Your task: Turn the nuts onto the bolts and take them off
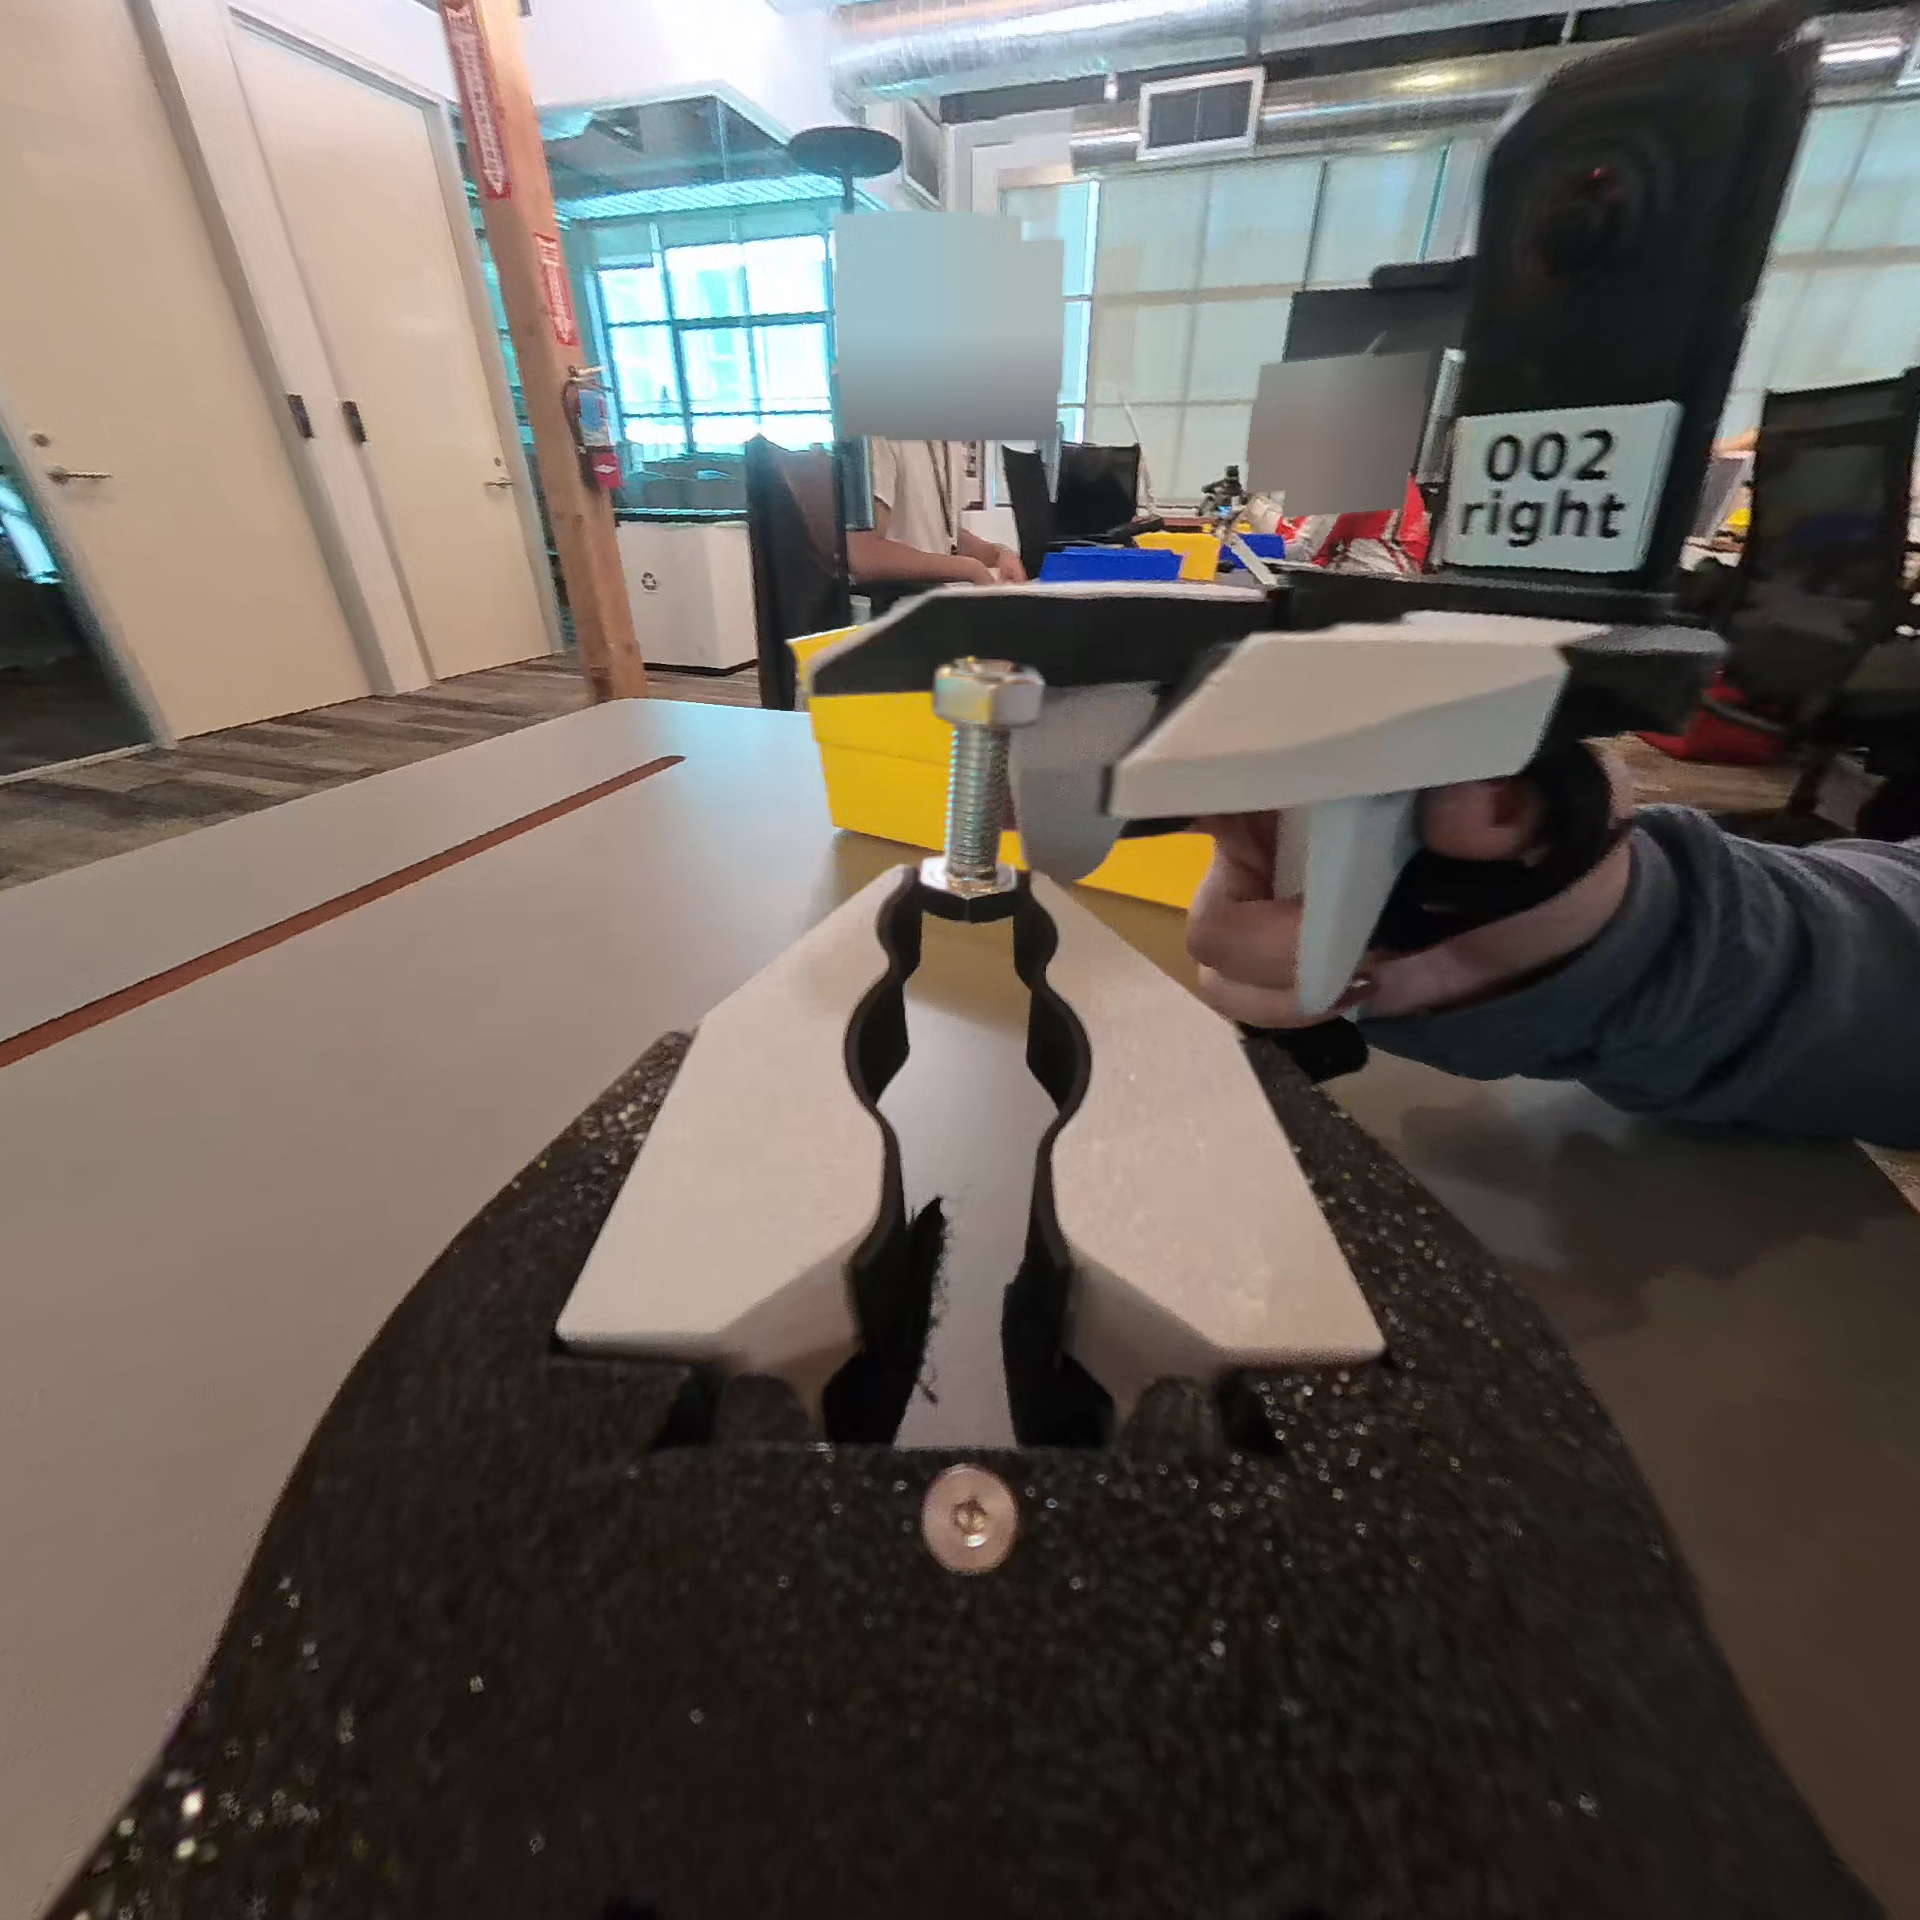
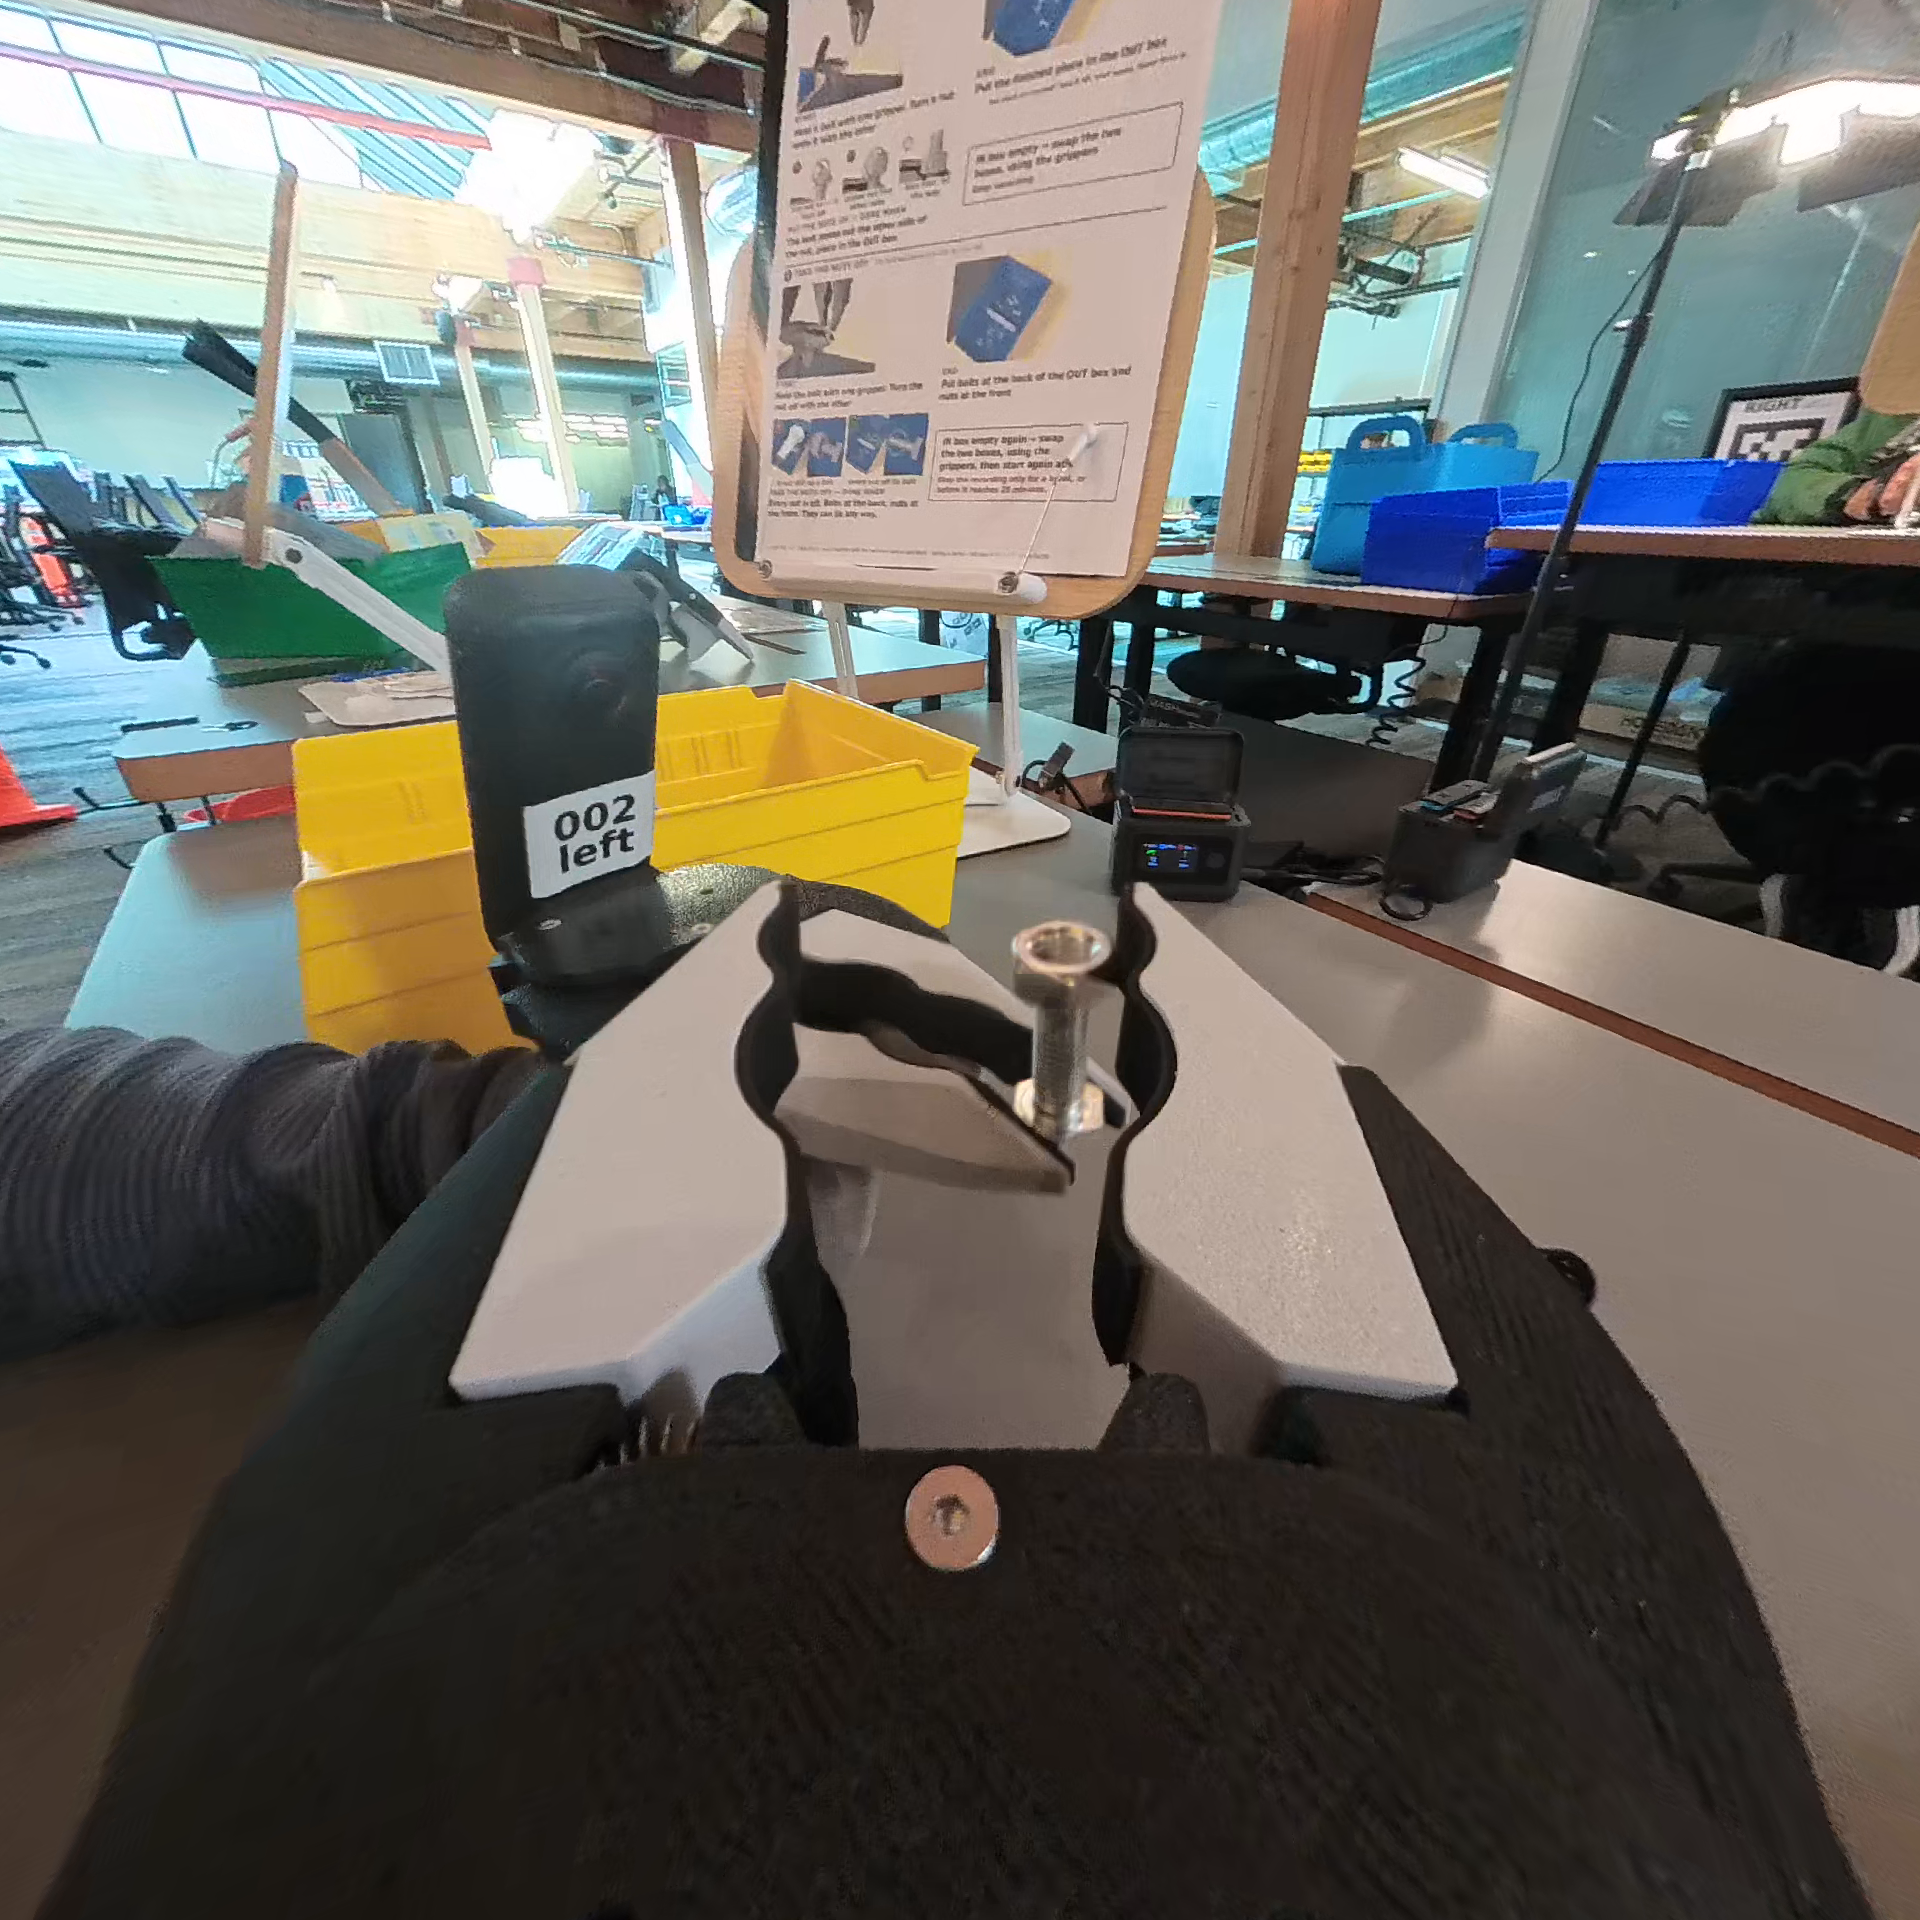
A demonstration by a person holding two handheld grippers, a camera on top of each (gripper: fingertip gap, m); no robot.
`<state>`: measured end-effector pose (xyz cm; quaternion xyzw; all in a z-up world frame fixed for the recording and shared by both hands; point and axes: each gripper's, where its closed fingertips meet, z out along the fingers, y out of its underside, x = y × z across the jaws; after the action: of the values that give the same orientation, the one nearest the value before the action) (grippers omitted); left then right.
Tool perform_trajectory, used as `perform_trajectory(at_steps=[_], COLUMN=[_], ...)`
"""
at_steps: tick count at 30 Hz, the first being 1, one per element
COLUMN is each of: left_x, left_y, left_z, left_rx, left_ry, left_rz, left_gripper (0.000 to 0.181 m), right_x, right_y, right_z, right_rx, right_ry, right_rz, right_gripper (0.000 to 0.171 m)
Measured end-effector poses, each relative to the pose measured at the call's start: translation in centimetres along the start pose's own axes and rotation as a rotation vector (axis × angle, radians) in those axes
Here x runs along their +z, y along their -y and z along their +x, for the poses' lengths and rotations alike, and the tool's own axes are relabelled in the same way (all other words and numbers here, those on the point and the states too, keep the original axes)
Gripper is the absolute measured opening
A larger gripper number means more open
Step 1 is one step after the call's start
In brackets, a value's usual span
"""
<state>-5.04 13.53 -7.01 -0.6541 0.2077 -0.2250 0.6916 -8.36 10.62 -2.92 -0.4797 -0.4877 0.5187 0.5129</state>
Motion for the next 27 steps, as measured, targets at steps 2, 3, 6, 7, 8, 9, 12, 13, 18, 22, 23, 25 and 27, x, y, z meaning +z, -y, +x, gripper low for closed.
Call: perform_trajectory(at_steps=[2,3,6,7,8,9,12,13,18,22,23,25,27], left_x=[-0.6,-1.0,-1.4,-1.2,-0.8,-0.5,0.3,0.3,-1.2,-0.6,-0.4,0.0,0.1], left_y=[0.2,0.4,0.6,0.5,0.5,0.4,-0.2,-0.3,0.2,0.5,0.4,0.0,0.0], left_z=[-1.5,-2.4,-2.9,-2.3,-1.5,-0.5,0.9,0.7,-2.9,-0.9,-0.2,0.6,0.7], left_rx=[-0.029,-0.052,-0.068,-0.052,-0.034,-0.014,0.022,0.024,-0.085,-0.03,-0.015,0.008,-0.012], left_ry=[0.072,0.104,0.106,0.081,0.045,0.006,-0.035,-0.021,0.119,0.015,-0.012,-0.043,-0.06], left_rz=[0.019,0.033,0.043,0.036,0.028,0.017,-0.016,-0.018,0.035,0.036,0.025,0.0,0.01], left_gripper=[0.015,0.015,0.015,0.015,0.015,0.015,0.016,0.016,0.015,0.015,0.015,0.016,0.015], right_x=[0.0,0.0,0.0,0.0,0.0,0.0,0.1,0.1,0.0,0.0,0.0,0.1,0.1], right_y=[-0.1,-0.1,-0.1,-0.1,0.0,0.1,0.0,-0.1,-0.1,-0.2,-0.1,0.0,-0.1], right_z=[0.0,0.0,0.2,0.3,0.4,0.3,-0.1,-0.3,0.0,0.5,0.5,0.1,-0.3], right_rx=[-0.003,0.001,0.018,0.012,0.004,-0.001,-0.011,-0.012,0.002,-0.006,-0.013,-0.018,-0.023], right_ry=[0.0,0.004,0.001,-0.008,-0.014,-0.016,0.004,0.016,0.013,-0.02,-0.022,-0.006,0.013], right_rz=[-0.005,-0.007,-0.004,0.0,0.006,0.011,0.007,0.004,0.006,0.015,0.02,0.026,0.02], right_gripper=[0.062,0.06,0.06,0.061,0.062,0.063,0.063,0.063,0.057,0.061,0.062,0.061,0.058])
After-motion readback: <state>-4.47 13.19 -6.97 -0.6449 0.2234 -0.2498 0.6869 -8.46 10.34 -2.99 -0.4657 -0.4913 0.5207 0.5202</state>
